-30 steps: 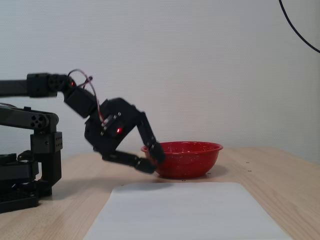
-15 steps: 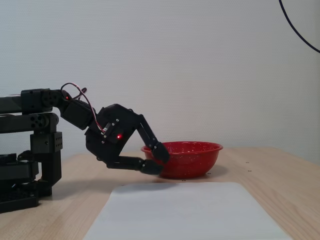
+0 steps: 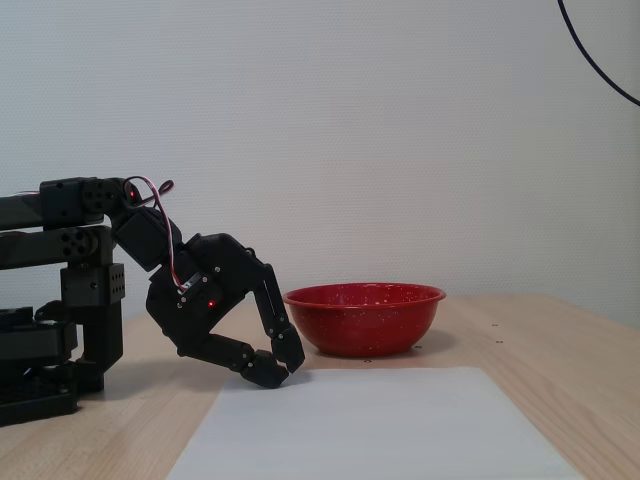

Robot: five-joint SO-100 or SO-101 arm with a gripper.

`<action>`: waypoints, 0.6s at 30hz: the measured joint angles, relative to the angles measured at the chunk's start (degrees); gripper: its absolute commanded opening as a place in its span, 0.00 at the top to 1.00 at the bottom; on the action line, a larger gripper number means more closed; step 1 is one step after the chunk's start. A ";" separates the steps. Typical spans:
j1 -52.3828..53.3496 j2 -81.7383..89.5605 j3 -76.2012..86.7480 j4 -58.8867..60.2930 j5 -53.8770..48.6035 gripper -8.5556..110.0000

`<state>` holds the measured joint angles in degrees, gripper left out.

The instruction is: Grasp the red cube and put it in the red bowl.

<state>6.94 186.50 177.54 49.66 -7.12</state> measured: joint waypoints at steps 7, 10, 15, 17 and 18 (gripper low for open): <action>0.09 0.18 0.00 0.35 0.09 0.93; 0.09 0.18 0.00 0.35 0.70 0.93; 0.18 0.18 0.00 0.44 0.97 0.93; 0.18 0.18 0.00 0.44 0.97 0.93; 0.18 0.18 0.00 0.44 0.97 0.93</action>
<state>7.12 186.68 177.54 50.10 -6.15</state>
